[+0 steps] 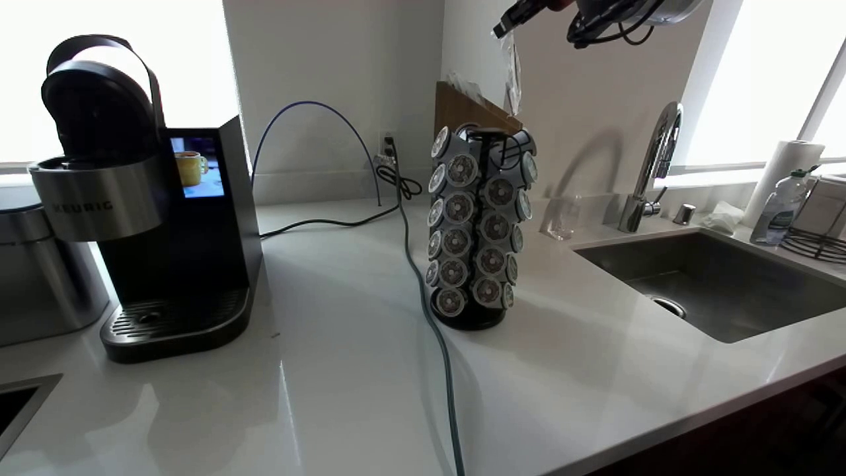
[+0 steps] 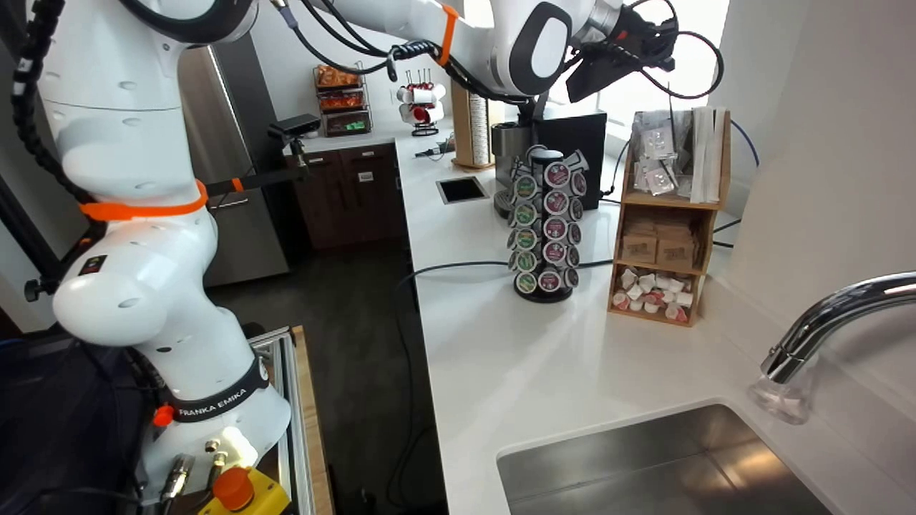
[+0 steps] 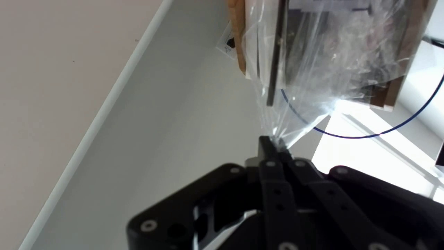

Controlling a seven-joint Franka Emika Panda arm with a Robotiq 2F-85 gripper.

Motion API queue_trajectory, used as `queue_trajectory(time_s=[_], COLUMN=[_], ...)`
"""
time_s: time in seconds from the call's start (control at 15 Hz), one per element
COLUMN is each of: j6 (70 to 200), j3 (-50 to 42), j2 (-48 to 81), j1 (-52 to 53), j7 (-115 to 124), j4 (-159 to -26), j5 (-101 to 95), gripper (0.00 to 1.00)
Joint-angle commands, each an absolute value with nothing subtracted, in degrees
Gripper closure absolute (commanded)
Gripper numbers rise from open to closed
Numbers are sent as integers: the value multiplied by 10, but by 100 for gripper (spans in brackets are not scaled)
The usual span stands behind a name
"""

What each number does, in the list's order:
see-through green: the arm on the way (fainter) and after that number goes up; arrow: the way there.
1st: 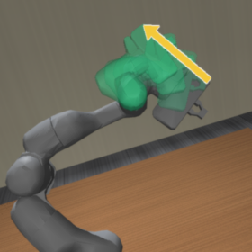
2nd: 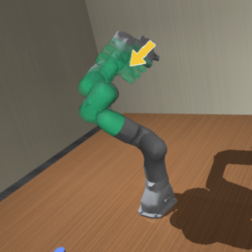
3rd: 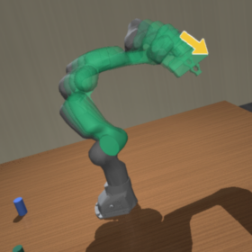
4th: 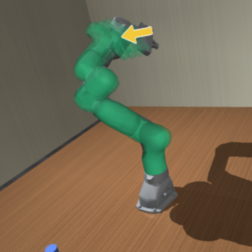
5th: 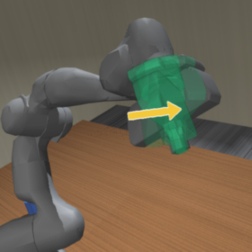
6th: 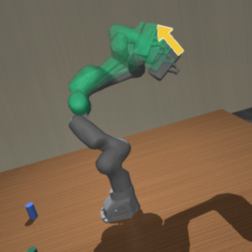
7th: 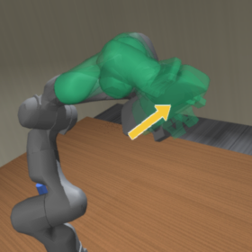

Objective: Put the pack on the stand

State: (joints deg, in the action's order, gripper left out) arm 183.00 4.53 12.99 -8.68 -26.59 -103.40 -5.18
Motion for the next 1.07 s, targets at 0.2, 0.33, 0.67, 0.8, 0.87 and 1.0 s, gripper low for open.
queue_trajectory(time_s=[0.2, 0.33, 0.67, 0.8, 0.87, 1.0], j6=[1818, 1818, 1801, 1789, 1784, 1767], j3=[145, 165, 198, 218, 229, 248], j2=[187, 201, 217, 222, 225, 231], j1=[-174, -193, -228, -244, -252, -263], j7=[-317, -322, -324, -323, -324, -324], j4=[-977, -968, -957, -956, -955, -952], j5=[-27, -30, -31, -27, -26, -23], gripper=[100, 100, 100, 100, 100, 100])
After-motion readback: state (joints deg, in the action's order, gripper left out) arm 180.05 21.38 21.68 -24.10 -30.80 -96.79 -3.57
